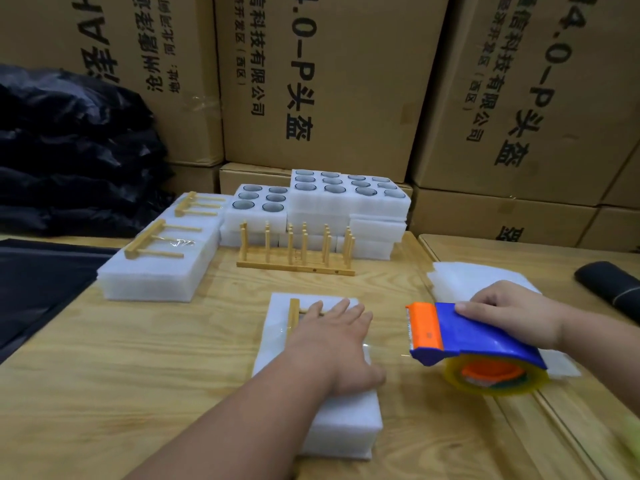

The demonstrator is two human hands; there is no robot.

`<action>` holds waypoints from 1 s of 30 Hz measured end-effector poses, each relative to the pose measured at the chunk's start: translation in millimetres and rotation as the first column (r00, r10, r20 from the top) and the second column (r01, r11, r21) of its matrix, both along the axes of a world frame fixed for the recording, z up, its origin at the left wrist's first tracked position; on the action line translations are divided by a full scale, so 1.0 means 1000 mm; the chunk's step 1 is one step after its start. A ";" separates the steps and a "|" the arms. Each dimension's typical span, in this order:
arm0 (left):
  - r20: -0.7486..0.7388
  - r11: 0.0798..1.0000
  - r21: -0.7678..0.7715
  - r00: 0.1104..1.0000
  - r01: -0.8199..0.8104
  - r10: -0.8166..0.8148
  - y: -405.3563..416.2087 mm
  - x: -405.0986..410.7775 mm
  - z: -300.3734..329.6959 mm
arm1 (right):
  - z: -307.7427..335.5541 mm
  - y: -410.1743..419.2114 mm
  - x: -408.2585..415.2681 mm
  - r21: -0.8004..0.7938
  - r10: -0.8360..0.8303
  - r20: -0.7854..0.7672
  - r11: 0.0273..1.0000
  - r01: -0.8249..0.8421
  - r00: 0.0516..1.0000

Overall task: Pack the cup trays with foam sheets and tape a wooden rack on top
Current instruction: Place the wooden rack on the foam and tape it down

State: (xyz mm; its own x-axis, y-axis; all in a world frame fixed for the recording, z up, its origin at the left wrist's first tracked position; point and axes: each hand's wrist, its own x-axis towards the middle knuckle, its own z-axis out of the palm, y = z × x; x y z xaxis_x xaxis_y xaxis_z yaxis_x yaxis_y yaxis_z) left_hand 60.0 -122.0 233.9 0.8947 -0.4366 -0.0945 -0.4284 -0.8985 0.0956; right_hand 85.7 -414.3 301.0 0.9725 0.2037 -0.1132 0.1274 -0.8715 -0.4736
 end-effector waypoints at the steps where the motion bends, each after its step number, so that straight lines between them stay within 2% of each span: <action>1: 0.002 1.000 0.002 1.000 0.000 0.000 0.000 0.001 -0.001 | 0.001 -0.003 0.000 -0.019 -0.009 0.000 1.000 0.009 1.000; 6: 0.006 1.000 0.024 1.000 0.009 -0.009 -0.002 0.003 -0.004 | 0.004 0.011 0.010 -0.301 0.035 0.012 0.953 -0.030 0.999; 14: 0.015 1.000 -0.012 1.000 0.008 -0.007 -0.003 0.001 -0.002 | 0.019 0.089 0.031 -0.687 0.134 -0.070 0.712 -0.145 0.989; 22: 0.038 0.998 -0.058 0.999 0.003 -0.001 -0.003 0.002 -0.005 | 0.026 0.163 0.043 -0.817 0.185 -0.134 0.536 -0.214 0.974; 30: 0.035 1.000 -0.012 0.999 0.020 -0.020 -0.007 0.003 -0.006 | 0.013 0.165 0.030 -0.820 0.148 -0.095 0.549 -0.162 0.984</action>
